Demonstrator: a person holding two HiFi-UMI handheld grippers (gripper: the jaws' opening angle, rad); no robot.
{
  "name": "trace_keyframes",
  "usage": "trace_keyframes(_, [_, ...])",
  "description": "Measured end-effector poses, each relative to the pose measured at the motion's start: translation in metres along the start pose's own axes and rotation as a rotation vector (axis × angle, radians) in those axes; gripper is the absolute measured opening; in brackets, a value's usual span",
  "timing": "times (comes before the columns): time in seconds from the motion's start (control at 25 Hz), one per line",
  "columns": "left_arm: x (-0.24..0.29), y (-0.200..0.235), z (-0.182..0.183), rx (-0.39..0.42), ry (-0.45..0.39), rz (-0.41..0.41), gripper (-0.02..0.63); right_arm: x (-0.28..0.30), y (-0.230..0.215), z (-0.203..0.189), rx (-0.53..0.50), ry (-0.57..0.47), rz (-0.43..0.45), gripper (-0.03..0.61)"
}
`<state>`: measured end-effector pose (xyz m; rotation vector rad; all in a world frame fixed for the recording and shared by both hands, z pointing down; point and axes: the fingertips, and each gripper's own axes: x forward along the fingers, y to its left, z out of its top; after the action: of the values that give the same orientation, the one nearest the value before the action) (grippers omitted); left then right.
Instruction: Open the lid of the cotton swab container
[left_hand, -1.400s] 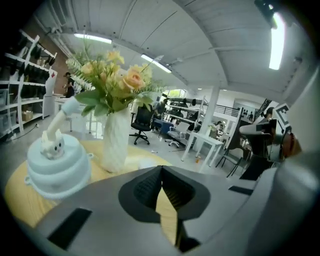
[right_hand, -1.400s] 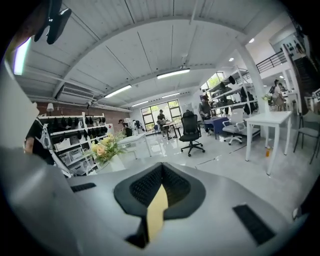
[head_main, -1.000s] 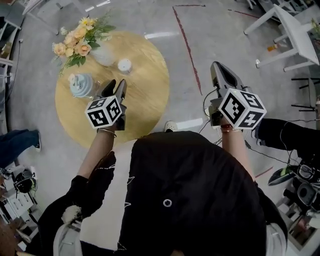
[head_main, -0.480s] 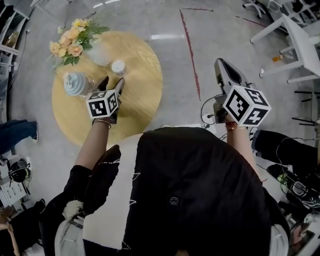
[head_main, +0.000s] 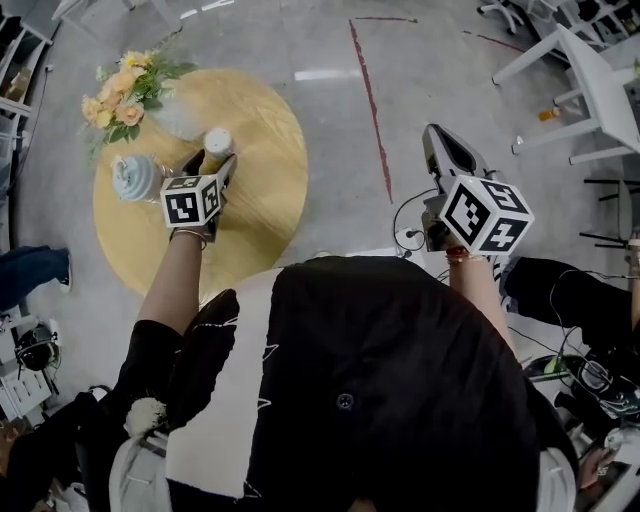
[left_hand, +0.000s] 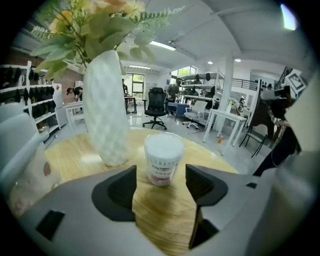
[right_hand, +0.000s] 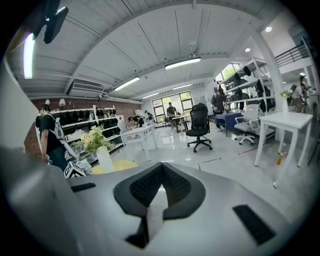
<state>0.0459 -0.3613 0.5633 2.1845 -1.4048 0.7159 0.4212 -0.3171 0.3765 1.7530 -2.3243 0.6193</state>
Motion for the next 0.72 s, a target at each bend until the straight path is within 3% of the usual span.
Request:
trace_keyframes(0.28, [0.013, 0.0, 0.013, 0.102, -0.004, -0.059, 0.325, 0.001, 0.001, -0.008, -0.012, 0.025, 0.004, 0.005])
trace_keyframes(0.52, [0.02, -0.004, 0.013, 0.095, -0.009, -0.1, 0.321, -0.007, -0.007, -0.008, -0.012, 0.032, -0.021, 0.005])
trace_keyframes(0.72, [0.024, -0.005, 0.014, 0.071, -0.036, -0.121, 0.279, -0.011, -0.007, -0.01, 0.006, 0.032, -0.043, 0.005])
